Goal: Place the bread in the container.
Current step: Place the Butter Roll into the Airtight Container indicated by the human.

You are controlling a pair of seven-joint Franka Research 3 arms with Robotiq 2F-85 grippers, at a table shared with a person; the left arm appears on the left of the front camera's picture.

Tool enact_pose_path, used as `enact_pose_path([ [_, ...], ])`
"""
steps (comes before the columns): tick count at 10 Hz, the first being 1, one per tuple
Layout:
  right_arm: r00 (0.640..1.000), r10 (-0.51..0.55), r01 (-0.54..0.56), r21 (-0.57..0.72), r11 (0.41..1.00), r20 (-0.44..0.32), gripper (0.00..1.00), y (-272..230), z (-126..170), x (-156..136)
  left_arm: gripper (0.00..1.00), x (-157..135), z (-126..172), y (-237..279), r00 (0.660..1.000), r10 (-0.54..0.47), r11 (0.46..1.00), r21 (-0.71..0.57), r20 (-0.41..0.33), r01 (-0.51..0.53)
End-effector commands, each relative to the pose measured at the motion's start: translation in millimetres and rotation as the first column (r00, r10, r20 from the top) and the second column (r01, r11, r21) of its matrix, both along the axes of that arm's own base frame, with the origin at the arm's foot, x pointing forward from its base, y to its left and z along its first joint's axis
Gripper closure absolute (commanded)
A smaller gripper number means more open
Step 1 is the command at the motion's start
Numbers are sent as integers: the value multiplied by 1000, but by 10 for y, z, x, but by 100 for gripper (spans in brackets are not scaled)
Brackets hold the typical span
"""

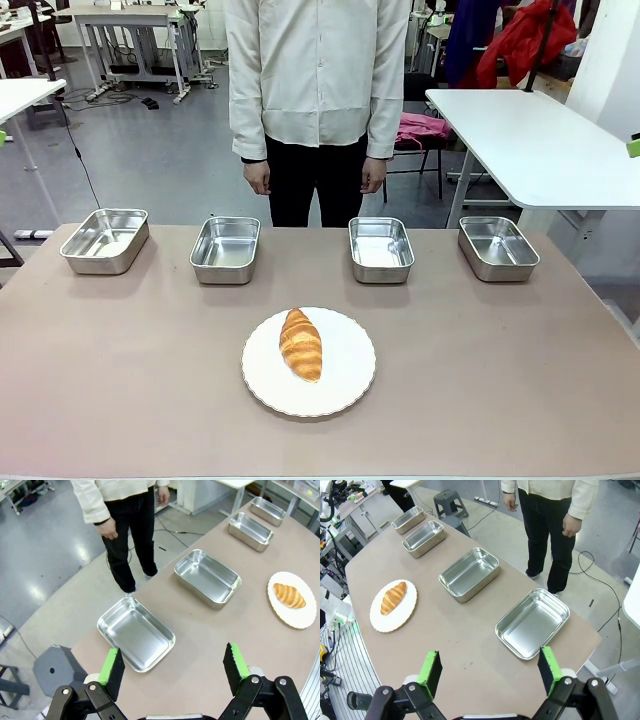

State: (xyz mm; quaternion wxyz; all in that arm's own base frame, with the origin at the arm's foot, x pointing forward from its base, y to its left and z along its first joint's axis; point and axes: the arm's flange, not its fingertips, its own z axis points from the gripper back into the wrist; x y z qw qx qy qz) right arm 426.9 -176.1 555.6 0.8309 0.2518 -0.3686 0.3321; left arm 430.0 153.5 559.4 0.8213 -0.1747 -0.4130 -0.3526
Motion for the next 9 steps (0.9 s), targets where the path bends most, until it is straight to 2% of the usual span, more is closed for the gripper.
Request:
enact_pose_path([
  [1,1000,7,-7,12,1000,12,0,8,25,-8,0,-14,19,25,1000,-9,1000,-13,9,9],
  [9,1000,7,-7,12,1000,12,0,8,25,-8,0,-14,19,25,1000,-9,1000,-13,9,9],
])
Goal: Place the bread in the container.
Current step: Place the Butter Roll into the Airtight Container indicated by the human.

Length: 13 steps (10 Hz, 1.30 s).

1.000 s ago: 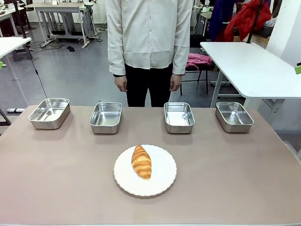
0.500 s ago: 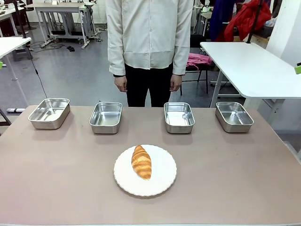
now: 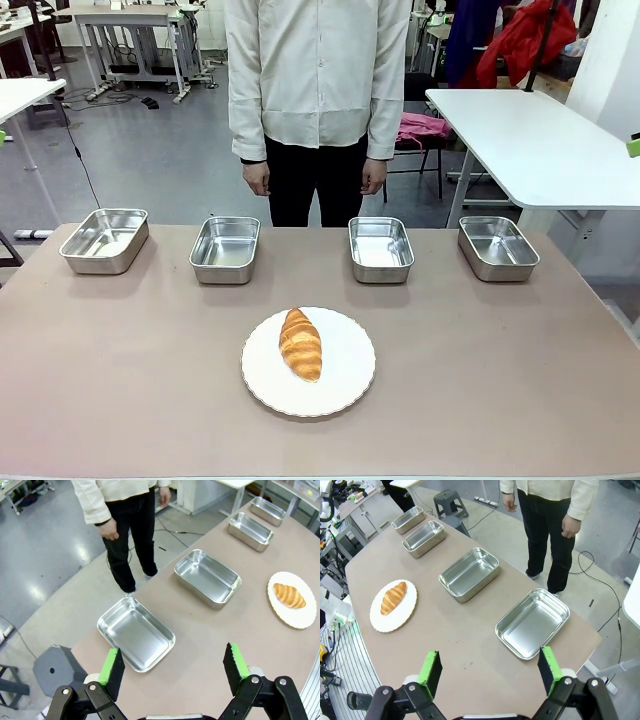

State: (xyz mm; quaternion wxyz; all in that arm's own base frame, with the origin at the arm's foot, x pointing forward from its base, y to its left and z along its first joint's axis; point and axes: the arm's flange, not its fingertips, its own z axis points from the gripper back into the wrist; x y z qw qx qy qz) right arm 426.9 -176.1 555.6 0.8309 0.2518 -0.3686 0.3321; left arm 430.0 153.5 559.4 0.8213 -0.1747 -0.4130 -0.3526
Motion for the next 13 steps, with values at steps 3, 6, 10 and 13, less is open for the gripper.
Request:
enact_pose_path([
  [3,1000,7,-8,12,1000,12,0,8,25,-8,0,-14,19,25,1000,-9,1000,-13,9,9],
  [6,1000,7,-8,12,1000,12,0,8,25,-8,0,-14,19,25,1000,-9,1000,-13,9,9],
  [10,1000,7,-8,12,1000,12,0,8,25,-8,0,-14,19,25,1000,-9,1000,-13,9,9],
  [13,1000,7,-8,12,1000,12,0,8,25,-8,0,-14,19,25,1000,-9,1000,-13,9,9],
])
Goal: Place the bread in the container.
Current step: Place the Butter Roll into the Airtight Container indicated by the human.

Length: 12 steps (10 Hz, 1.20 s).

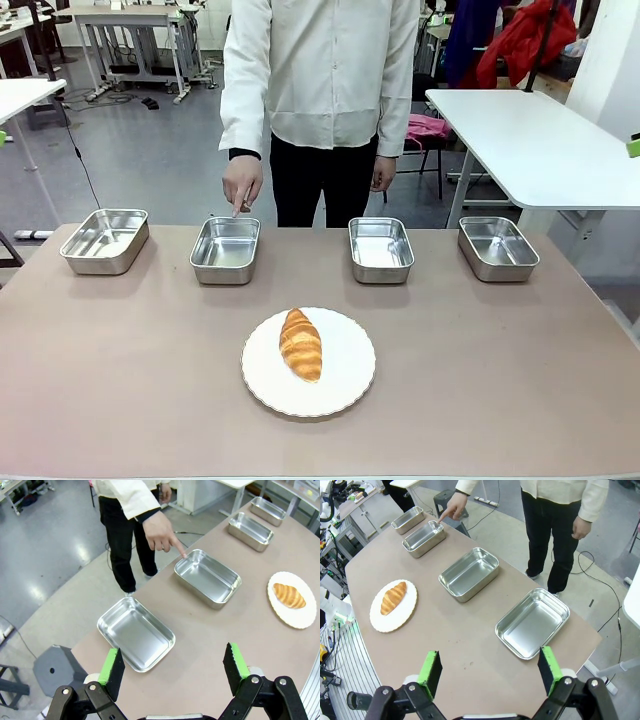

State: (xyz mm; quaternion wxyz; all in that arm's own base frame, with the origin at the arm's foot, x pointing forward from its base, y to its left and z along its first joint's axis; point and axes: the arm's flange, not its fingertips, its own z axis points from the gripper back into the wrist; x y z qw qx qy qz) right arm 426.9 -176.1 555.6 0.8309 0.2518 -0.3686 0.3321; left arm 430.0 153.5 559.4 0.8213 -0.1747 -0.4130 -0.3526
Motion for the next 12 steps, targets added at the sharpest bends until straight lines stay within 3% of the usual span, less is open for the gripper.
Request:
enact_pose_path([
  [1,1000,7,-8,12,1000,12,0,8,25,-8,0,-14,19,25,1000,-9,1000,-13,9,9],
  [12,1000,7,-8,12,1000,12,0,8,25,-8,0,-14,19,25,1000,-9,1000,-13,9,9],
])
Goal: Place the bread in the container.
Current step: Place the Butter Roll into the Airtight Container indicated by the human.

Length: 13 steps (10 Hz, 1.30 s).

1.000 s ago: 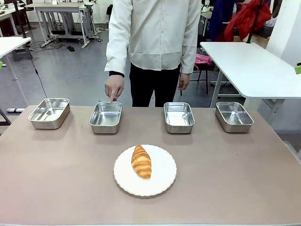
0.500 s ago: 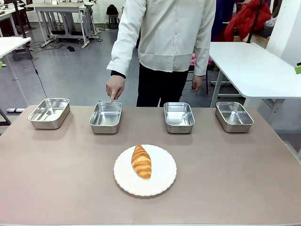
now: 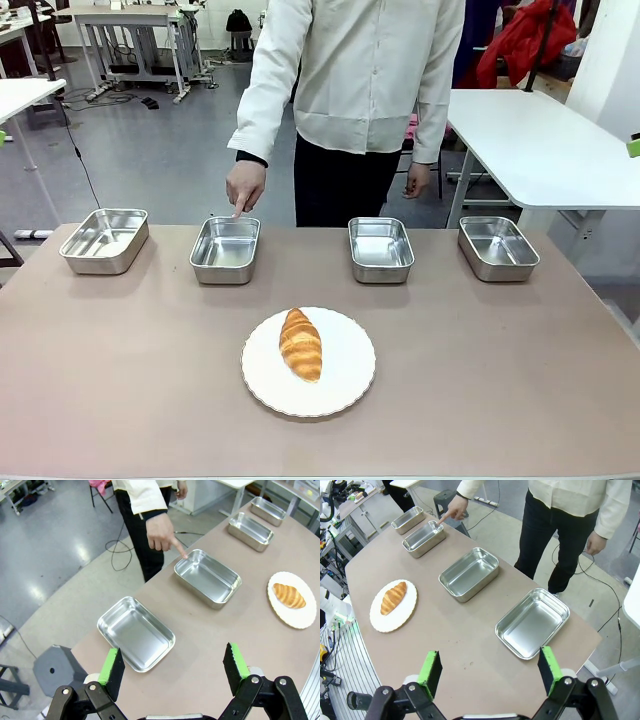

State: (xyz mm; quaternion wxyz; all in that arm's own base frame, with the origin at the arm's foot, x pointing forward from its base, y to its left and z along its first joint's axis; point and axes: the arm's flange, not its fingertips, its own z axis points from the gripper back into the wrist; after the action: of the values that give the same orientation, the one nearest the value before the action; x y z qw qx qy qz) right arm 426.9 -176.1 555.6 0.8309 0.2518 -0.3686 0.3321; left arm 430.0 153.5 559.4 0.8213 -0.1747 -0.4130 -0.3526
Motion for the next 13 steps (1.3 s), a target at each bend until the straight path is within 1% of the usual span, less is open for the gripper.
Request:
enact_pose_path([
  [1,1000,7,-8,12,1000,12,0,8,25,-7,0,-14,19,25,1000,-9,1000,-13,9,9],
  [2,1000,7,-8,12,1000,12,0,8,25,-7,0,0,0,0,1000,0,1000,0,0,0],
  [3,1000,7,-8,12,1000,12,0,8,25,-7,0,-98,161,-216,999,1,1000,29,-43,1],
  [4,1000,7,-8,12,1000,12,0,8,25,-7,0,-212,380,-474,992,6,998,58,-124,1],
  [5,1000,7,-8,12,1000,12,0,8,25,-7,0,-414,622,-821,981,24,996,91,-191,-7],
  [6,1000,7,-8,12,1000,12,0,8,25,-7,0,-596,804,-1172,975,69,987,158,-213,-36],
  [7,1000,7,-8,12,1000,12,0,8,25,-7,0,-788,966,-1565,958,152,965,244,-242,-92],
  [8,1000,7,-8,12,1000,12,0,8,25,-7,0,-997,1065,-1968,948,203,950,286,-246,-129],
  [9,1000,7,-8,12,1000,12,0,8,25,-7,0,-1213,1125,-2458,897,322,914,347,-303,-211],
  [10,1000,7,-8,12,1000,12,0,8,25,-7,0,-1416,1084,-2875,854,342,907,376,-391,-192],
  [11,1000,7,-8,12,1000,12,0,8,25,-7,0,-1579,979,-3260,841,363,911,342,-401,-230],
  [12,1000,7,-8,12,1000,12,0,8,25,-7,0,-1692,864,-3616,821,362,922,301,-442,-245],
  [13,1000,7,-8,12,1000,12,0,8,25,-7,0,-1779,719,-3936,824,338,940,216,-456,-266],
])
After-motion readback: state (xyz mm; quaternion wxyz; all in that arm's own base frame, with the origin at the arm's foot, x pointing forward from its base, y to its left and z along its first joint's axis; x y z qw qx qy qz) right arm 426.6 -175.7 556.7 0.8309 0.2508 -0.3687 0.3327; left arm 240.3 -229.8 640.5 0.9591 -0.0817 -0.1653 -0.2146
